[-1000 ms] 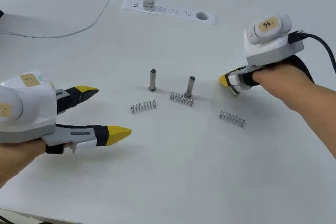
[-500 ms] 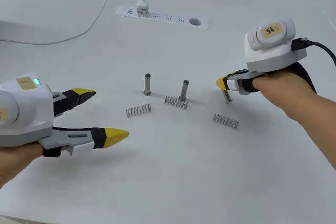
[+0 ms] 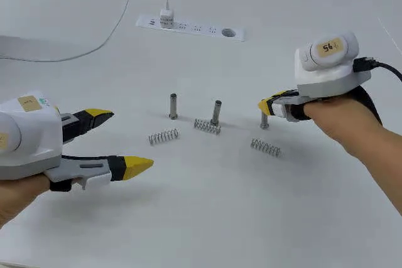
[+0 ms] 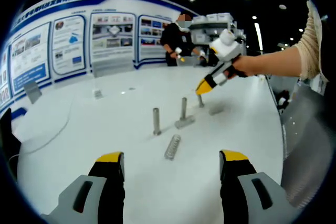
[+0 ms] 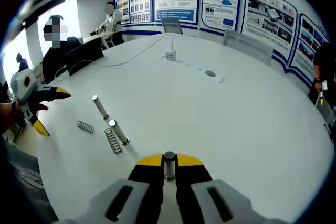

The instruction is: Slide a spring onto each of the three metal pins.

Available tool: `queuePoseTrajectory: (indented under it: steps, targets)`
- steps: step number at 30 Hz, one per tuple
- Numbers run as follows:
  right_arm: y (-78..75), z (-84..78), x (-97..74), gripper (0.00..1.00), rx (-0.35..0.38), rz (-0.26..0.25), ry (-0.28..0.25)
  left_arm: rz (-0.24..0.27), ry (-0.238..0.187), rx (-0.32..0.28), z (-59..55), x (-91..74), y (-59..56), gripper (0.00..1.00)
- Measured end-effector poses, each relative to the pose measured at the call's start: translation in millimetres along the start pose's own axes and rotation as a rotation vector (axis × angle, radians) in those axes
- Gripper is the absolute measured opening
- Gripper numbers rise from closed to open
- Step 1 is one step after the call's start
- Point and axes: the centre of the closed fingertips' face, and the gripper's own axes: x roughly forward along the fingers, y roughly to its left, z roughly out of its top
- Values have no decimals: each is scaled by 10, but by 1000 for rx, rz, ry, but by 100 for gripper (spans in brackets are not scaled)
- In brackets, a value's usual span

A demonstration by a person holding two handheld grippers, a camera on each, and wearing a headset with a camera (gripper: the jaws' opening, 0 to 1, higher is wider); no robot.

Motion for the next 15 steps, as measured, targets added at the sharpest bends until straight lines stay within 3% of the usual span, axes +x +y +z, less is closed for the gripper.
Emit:
queuePoseTrajectory:
  steps: [15]
  targets:
    - [7, -99, -93, 9, 20, -9, -23, 1, -7, 4, 46, -17, -39, 75]
